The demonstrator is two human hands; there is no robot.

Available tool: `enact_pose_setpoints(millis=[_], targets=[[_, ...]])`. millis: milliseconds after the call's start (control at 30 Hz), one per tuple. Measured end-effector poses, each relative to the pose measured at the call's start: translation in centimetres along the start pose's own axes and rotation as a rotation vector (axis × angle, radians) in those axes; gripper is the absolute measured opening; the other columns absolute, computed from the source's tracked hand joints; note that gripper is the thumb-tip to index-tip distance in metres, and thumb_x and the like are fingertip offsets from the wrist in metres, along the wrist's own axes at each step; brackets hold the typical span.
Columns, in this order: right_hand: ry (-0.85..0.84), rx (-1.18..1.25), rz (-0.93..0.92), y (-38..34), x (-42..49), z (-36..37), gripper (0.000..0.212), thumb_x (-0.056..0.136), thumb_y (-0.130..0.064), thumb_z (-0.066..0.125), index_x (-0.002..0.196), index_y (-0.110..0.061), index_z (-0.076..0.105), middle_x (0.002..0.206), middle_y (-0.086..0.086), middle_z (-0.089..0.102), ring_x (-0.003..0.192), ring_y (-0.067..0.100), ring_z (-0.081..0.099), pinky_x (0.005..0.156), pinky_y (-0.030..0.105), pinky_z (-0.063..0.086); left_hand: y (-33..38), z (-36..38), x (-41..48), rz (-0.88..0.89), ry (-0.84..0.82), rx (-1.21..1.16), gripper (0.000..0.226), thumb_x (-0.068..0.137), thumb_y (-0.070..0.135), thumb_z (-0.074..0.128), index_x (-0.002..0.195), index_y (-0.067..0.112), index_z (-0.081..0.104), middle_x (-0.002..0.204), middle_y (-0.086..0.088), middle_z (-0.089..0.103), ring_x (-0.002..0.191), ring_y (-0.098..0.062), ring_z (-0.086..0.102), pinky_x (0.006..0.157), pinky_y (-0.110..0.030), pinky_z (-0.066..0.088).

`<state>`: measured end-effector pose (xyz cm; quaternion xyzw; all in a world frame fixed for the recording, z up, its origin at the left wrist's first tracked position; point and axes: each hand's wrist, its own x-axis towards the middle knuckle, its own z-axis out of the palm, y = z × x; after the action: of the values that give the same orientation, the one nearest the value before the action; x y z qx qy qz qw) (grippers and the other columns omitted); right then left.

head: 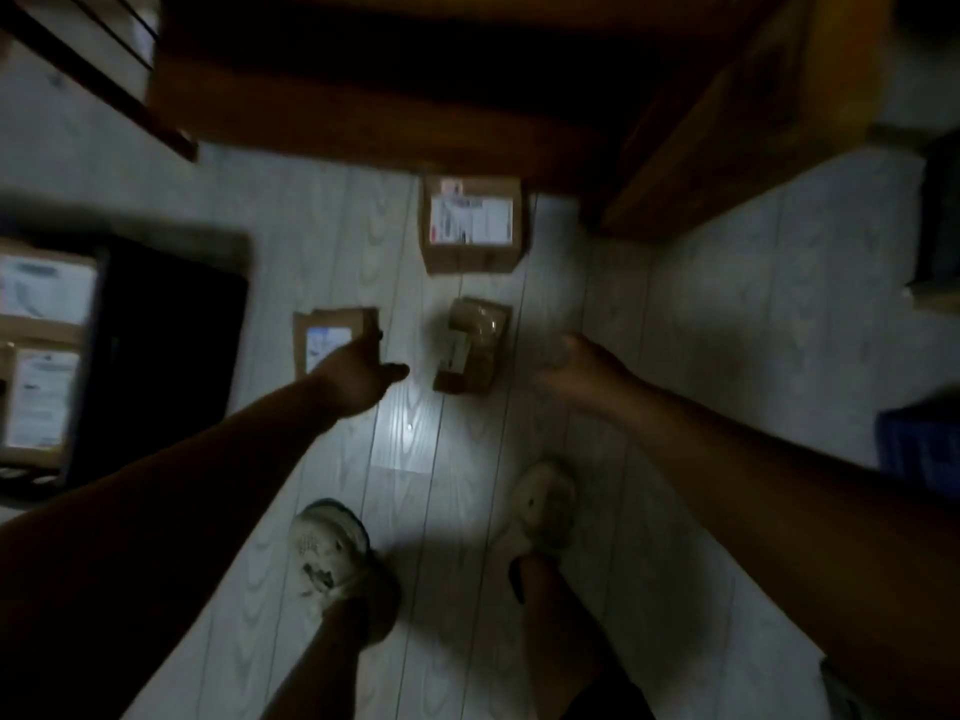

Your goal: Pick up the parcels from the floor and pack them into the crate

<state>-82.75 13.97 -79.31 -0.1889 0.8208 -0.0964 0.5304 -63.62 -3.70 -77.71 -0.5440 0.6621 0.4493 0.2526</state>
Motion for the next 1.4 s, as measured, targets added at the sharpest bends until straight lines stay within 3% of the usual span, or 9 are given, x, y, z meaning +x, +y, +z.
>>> enact_pose_setpoints(millis=[167, 300, 467, 633, 767, 900, 1067, 1200, 1400], targets=[[-0.032, 0.208, 0.1, 3.2, 9.2, 6.2, 0.066, 0.088, -0.031, 0.063, 0.142, -0.008, 0.033, 0.124, 0.011, 0.049, 0.092, 0.021, 0.055, 0.073, 0.027, 0.044, -3.9, 6.4, 9.5, -0.063, -0.117, -0.049, 0.071, 0.086, 0.03, 0.063, 0.145, 0.022, 0.026, 0.134, -0.012, 0.049, 0.101, -0.023, 0.06, 0.086, -0.034, 0.052], [-0.019, 0.263, 0.112, 3.8, 15.1, 10.0, 0.017, 0.091, -0.032, 0.059, 0.102, -0.02, 0.056, 0.078, -0.005, 0.051, 0.065, 0.009, 0.05, 0.056, 0.021, 0.041, -4.6, 10.8, 15.6, -0.036, -0.099, -0.099, 0.054, 0.09, 0.023, 0.059, 0.139, 0.017, 0.038, 0.078, 0.013, 0.046, 0.055, -0.001, 0.052, 0.035, -0.006, 0.036], [-0.088, 0.494, 0.036, 3.4, 19.8, 13.9, 0.038, 0.095, -0.034, 0.051, 0.13, -0.017, 0.05, 0.12, 0.005, 0.058, 0.104, 0.018, 0.056, 0.084, 0.026, 0.046, -4.5, 14.6, 20.0, -0.042, -0.182, -0.319, 0.06, 0.092, 0.027, 0.055, 0.144, 0.025, 0.026, 0.127, 0.0, 0.054, 0.077, -0.005, 0.056, 0.047, -0.022, 0.047], [0.002, 0.576, 0.062, 2.8, 19.2, 14.6, 0.062, 0.093, -0.035, 0.056, 0.147, -0.024, 0.026, 0.142, 0.006, 0.045, 0.124, 0.026, 0.047, 0.103, 0.04, 0.041, -4.2, 15.1, 19.1, -0.045, -0.183, -0.492, 0.047, 0.093, 0.012, 0.048, 0.136, 0.03, 0.038, 0.102, 0.003, 0.058, 0.08, -0.015, 0.067, 0.045, -0.019, 0.051], [0.112, 0.507, -0.004, 2.2, 14.0, 12.0, 0.057, 0.091, -0.032, 0.058, 0.142, -0.029, 0.032, 0.127, -0.002, 0.056, 0.103, 0.017, 0.057, 0.083, 0.033, 0.052, -4.1, 12.7, 13.6, 0.084, -0.192, -0.458, 0.049, 0.092, 0.01, 0.047, 0.133, 0.037, 0.041, 0.101, 0.011, 0.058, 0.077, -0.007, 0.066, 0.056, -0.023, 0.054], [0.171, 0.533, -0.09, -0.7, 5.3, 9.0, 0.052, 0.092, -0.024, 0.056, 0.139, -0.034, 0.036, 0.101, -0.017, 0.052, 0.08, -0.004, 0.05, 0.06, 0.017, 0.043, -2.4, 7.4, 5.1, 0.307, -0.283, -0.502, 0.054, 0.093, 0.003, 0.047, 0.137, 0.032, 0.037, 0.123, -0.001, 0.055, 0.106, -0.015, 0.06, 0.079, -0.03, 0.056], [0.292, 0.626, -0.157, -7.9, -8.4, 4.3, 0.052, 0.094, -0.021, 0.053, 0.139, -0.038, 0.034, 0.107, -0.015, 0.051, 0.084, -0.003, 0.05, 0.064, 0.016, 0.045, 1.2, -1.6, -7.3, 0.389, -0.235, -0.552, 0.06, 0.091, 0.004, 0.051, 0.144, 0.026, 0.03, 0.127, 0.0, 0.057, 0.116, -0.018, 0.056, 0.091, -0.035, 0.052], [0.322, 0.672, -0.268, -14.2, -20.0, 0.6, 0.044, 0.094, -0.026, 0.053, 0.135, -0.038, 0.04, 0.118, -0.01, 0.058, 0.094, 0.003, 0.058, 0.075, 0.03, 0.055, 3.4, -10.0, -17.7, 0.456, -0.104, -0.575, 0.066, 0.085, 0.013, 0.064, 0.137, 0.039, 0.034, 0.118, 0.015, 0.056, 0.108, -0.008, 0.058, 0.08, -0.022, 0.055], [0.368, 0.688, -0.473, -20.8, -35.6, -2.0, 0.064, 0.086, -0.043, 0.061, 0.141, -0.047, 0.027, 0.127, -0.016, 0.054, 0.11, 0.001, 0.053, 0.085, 0.028, 0.049, 4.5, -21.8, -31.8, 0.649, 0.087, -0.508, 0.064, 0.075, 0.024, 0.075, 0.124, 0.044, 0.039, 0.106, 0.02, 0.055, 0.088, 0.005, 0.061, 0.058, -0.006, 0.048]])
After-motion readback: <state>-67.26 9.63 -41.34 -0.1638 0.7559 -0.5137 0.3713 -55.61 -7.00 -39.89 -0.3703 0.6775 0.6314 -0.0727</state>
